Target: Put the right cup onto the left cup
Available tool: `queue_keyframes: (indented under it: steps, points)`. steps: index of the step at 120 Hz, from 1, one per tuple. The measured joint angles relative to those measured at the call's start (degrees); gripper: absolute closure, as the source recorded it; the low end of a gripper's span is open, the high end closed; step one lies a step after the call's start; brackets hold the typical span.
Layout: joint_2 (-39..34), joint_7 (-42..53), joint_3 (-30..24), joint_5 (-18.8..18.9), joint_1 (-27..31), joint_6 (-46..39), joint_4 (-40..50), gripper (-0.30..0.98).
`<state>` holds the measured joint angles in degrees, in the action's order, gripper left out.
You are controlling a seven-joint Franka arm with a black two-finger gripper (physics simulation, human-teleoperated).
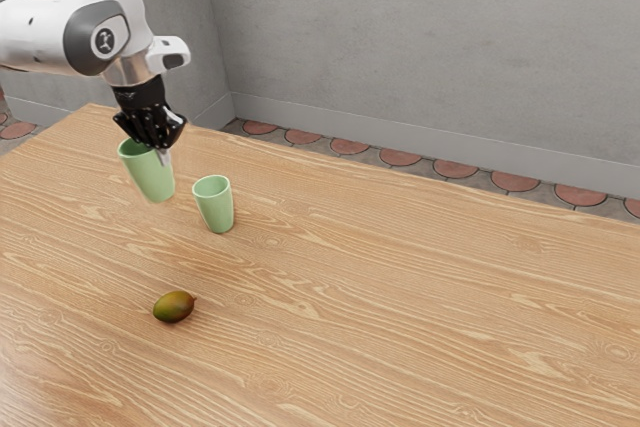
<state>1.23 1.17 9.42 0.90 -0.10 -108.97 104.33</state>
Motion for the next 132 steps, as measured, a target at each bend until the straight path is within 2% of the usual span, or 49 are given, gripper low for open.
queue_keyframes:
  steps: [14, 30, 87, 132]
  points:
    - [3.87, 0.44, 0.37, 0.14, 1.08, 0.77, -5.38, 0.79]
    - [9.27, 0.88, 0.36, 0.19, -0.41, 1.2, -11.53, 0.79]
    - [25.23, 2.38, 0.15, -1.53, 1.15, 1.22, -27.62, 0.79]
    - [31.26, 3.05, 0.26, -2.83, 1.46, 0.88, -31.99, 0.78]
